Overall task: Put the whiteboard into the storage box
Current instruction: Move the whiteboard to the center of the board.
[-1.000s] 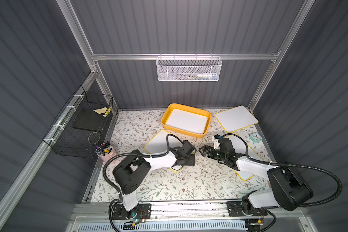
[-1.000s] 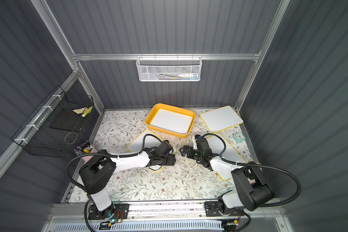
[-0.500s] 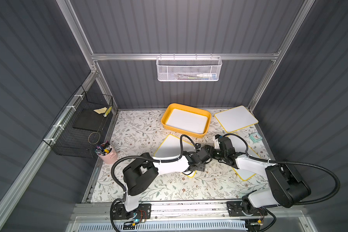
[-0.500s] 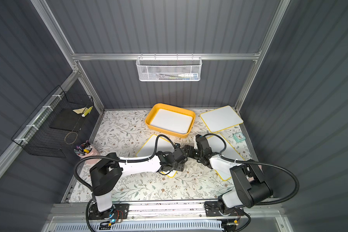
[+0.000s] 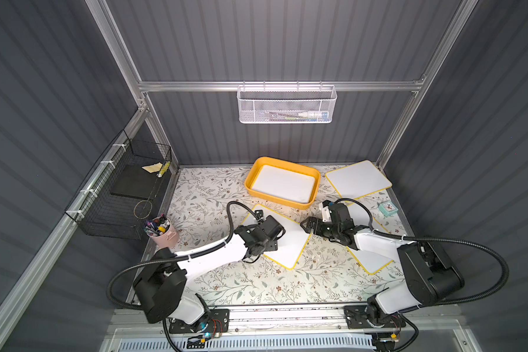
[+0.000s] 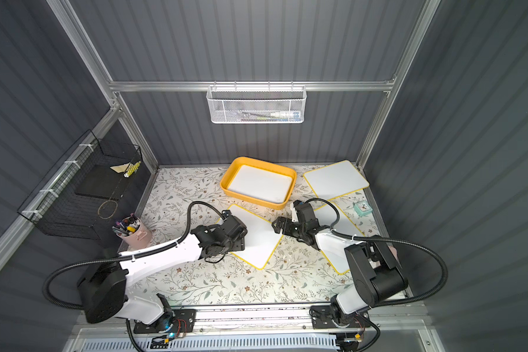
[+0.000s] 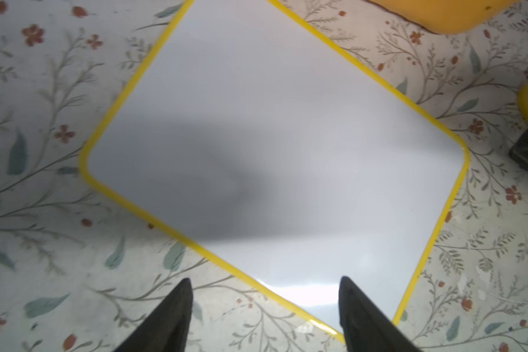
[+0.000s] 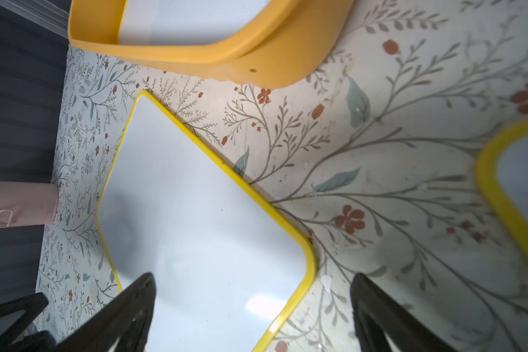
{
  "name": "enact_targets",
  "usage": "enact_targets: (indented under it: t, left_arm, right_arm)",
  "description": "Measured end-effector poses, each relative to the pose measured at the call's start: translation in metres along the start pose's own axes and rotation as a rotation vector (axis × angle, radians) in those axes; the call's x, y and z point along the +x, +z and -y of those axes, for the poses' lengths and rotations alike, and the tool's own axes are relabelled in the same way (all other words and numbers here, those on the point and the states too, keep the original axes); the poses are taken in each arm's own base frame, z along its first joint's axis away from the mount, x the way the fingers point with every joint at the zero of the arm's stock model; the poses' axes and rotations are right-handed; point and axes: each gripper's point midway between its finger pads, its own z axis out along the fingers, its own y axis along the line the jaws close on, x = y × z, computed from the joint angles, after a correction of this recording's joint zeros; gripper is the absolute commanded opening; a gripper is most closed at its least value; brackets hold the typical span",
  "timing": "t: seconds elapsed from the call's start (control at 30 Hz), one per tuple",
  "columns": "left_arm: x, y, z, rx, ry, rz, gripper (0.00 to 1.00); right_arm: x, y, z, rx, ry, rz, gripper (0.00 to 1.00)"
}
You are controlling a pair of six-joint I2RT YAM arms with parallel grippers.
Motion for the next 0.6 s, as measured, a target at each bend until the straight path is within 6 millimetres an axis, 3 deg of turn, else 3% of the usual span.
enact_targets:
  t: [0.13, 0.27, 0.6]
  left_arm:
    - [0.009, -0.009, -0.039, -0.013, -0.099, 0.008, 0.82]
    - [0.024, -0.004, -0.064, -0.030, -0.182, -0.025, 0.82]
    - [0.053, 0.028, -0.073, 0.022, -0.298, -0.152, 0.82]
  right_arm:
    - [-0.002, 0.015, -0.002, -0.004, -0.027, -0.058, 0.99]
    - [0.003, 0.027, -0.001, -0.007, -0.043, -0.115, 0.99]
    - [0.005, 0.034, -0.014, -0.076, -0.070, -0.152, 0.99]
